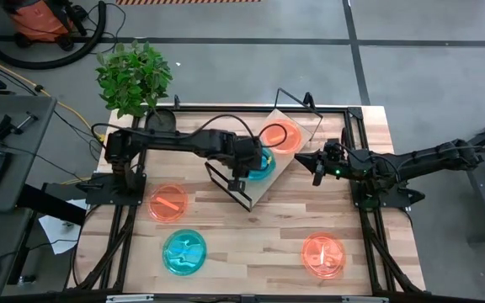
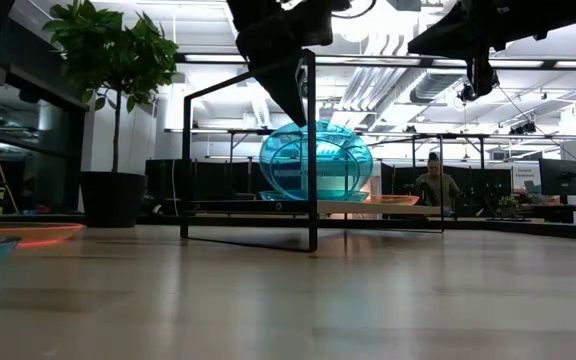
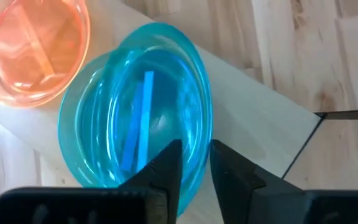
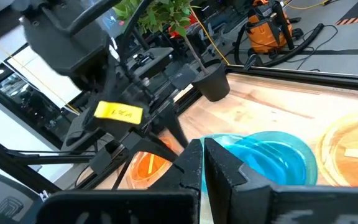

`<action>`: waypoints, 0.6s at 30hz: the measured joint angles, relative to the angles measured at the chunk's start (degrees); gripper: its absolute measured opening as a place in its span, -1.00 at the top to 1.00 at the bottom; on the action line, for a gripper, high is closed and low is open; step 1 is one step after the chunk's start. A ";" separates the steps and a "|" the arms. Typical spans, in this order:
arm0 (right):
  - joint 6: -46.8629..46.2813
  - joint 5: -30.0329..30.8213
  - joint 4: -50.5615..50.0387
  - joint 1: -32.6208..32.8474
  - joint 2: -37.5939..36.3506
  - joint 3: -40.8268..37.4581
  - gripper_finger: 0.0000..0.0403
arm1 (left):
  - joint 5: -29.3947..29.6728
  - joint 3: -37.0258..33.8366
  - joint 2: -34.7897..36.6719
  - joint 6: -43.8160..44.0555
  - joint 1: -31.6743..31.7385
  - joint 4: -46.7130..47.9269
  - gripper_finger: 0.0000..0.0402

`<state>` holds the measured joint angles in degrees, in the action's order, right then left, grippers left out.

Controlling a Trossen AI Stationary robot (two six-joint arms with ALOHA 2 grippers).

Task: Place and stack plates onto a shelf
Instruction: Stack the top blue plate on top of the blue plate on the shelf

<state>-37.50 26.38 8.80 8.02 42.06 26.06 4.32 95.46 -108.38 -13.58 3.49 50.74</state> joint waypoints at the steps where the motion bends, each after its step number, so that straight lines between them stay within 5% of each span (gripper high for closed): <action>1: 0.00 0.00 0.00 0.00 -0.01 0.00 1.00 | 0.00 0.00 0.00 0.04 0.22 0.00 0.60; 18: 0.00 -0.01 0.00 0.00 0.00 0.00 1.00 | -0.30 0.00 0.02 6.08 3.98 -1.53 0.49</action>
<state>-37.50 26.37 8.80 8.03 42.06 26.06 4.02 95.46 -108.36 -7.50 7.47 49.21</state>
